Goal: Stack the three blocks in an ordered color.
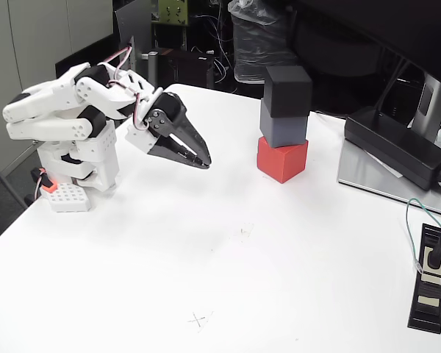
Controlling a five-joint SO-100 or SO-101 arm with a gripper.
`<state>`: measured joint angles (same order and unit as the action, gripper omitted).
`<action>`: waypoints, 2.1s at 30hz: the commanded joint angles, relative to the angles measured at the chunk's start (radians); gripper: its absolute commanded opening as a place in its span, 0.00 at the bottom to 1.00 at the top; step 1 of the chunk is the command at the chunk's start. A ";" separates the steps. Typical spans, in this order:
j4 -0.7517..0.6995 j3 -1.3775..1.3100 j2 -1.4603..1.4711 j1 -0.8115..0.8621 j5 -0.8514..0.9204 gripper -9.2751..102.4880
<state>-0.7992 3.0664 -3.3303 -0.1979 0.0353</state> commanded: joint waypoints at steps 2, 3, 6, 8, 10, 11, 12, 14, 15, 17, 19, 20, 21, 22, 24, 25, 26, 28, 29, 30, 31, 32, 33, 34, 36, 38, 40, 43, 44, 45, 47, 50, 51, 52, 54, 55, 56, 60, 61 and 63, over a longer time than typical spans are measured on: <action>0.018 -0.003 -0.011 0.006 -0.012 0.07; 0.018 -0.005 -0.011 0.005 -0.009 0.07; 0.018 -0.005 -0.011 0.006 -0.006 0.07; 0.020 -0.005 -0.011 0.006 -0.002 0.07; 0.020 -0.005 -0.011 0.006 0.000 0.07; 0.020 -0.005 -0.011 0.006 0.000 0.07; 0.025 -0.005 -0.011 0.006 0.000 0.07; 0.026 -0.005 -0.011 0.006 0.000 0.07; 0.026 -0.005 -0.011 0.006 0.000 0.07; 0.026 -0.005 -0.011 0.006 0.000 0.07; 0.026 -0.005 -0.011 0.006 0.000 0.07; 0.026 -0.003 -0.011 0.006 0.000 0.07; 0.026 -0.003 -0.011 0.008 0.000 0.07; 0.026 -0.003 -0.011 0.008 0.000 0.07; 0.026 -0.003 -0.011 0.008 0.000 0.07; 0.026 -0.003 -0.011 0.008 0.000 0.07; 0.026 -0.003 -0.011 0.008 0.000 0.07; 0.026 -0.003 -0.011 0.009 0.000 0.07; 0.026 -0.003 -0.011 0.009 0.000 0.07; 0.026 -0.003 -0.011 0.011 0.000 0.07; 0.026 -0.003 -0.011 0.011 0.000 0.07; 0.026 -0.003 -0.011 0.011 0.000 0.07; 0.026 -0.003 -0.011 0.012 0.000 0.07; 0.026 -0.003 -0.011 0.012 0.000 0.07; 0.026 -0.003 -0.011 0.018 0.000 0.07; 0.026 -0.003 -0.011 0.049 -0.003 0.07; 0.028 -0.002 -0.011 0.097 -0.009 0.07; 0.028 -0.002 -0.011 0.130 -0.011 0.07; 0.028 -0.002 -0.011 0.130 -0.011 0.07; 0.028 -0.002 -0.011 0.129 -0.011 0.07; 0.028 -0.002 -0.011 0.126 -0.011 0.07; 0.028 -0.002 -0.011 0.126 -0.011 0.07; 0.028 -0.002 -0.011 0.126 -0.009 0.07; 0.028 -0.002 -0.011 0.126 -0.009 0.07; 0.028 -0.002 -0.011 0.126 -0.008 0.07; 0.028 -0.002 -0.011 0.126 -0.008 0.07; 0.028 -0.002 -0.011 0.126 -0.008 0.07; 0.028 -0.002 -0.011 0.126 -0.008 0.07; 0.028 -0.002 -0.011 0.126 -0.008 0.07; 0.028 -0.003 -0.011 0.126 -0.008 0.07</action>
<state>-0.7839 3.0695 -3.3333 -0.0798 0.0353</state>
